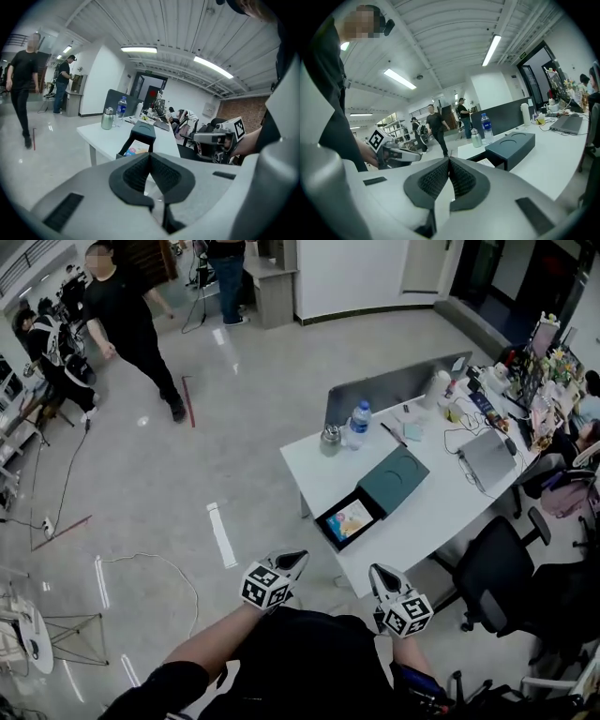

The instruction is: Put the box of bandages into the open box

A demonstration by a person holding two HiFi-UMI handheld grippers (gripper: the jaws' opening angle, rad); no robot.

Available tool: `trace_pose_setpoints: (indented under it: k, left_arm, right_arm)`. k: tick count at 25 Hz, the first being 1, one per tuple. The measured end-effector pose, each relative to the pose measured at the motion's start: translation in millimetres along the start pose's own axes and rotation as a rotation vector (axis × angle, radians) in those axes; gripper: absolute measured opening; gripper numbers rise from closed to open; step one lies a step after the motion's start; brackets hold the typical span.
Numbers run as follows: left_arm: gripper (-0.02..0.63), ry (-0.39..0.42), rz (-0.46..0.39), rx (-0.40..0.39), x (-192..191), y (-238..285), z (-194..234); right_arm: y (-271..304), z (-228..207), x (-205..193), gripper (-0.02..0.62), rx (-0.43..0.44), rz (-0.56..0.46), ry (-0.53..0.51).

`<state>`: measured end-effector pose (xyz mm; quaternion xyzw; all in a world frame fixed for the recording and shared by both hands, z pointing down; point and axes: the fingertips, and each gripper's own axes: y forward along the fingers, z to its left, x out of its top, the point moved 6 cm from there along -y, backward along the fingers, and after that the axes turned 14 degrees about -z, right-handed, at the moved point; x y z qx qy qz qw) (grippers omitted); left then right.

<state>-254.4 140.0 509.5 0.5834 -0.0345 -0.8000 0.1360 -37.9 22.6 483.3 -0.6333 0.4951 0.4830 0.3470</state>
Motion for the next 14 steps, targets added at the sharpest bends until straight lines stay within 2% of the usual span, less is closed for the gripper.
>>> trace_pose_setpoints:
  k: [5,14]
  left_arm:
    - [0.008,0.007,-0.015,-0.038,-3.9,-16.6,3.3]
    - [0.008,0.006,-0.034,-0.057,-14.2,-31.2,17.6]
  right_arm:
    - [-0.5,20.3,-2.6,0.026,-0.024,-0.032,-0.017]
    - [2.1,38.1,-16.5,0.026,-0.045,-0.037,-0.033]
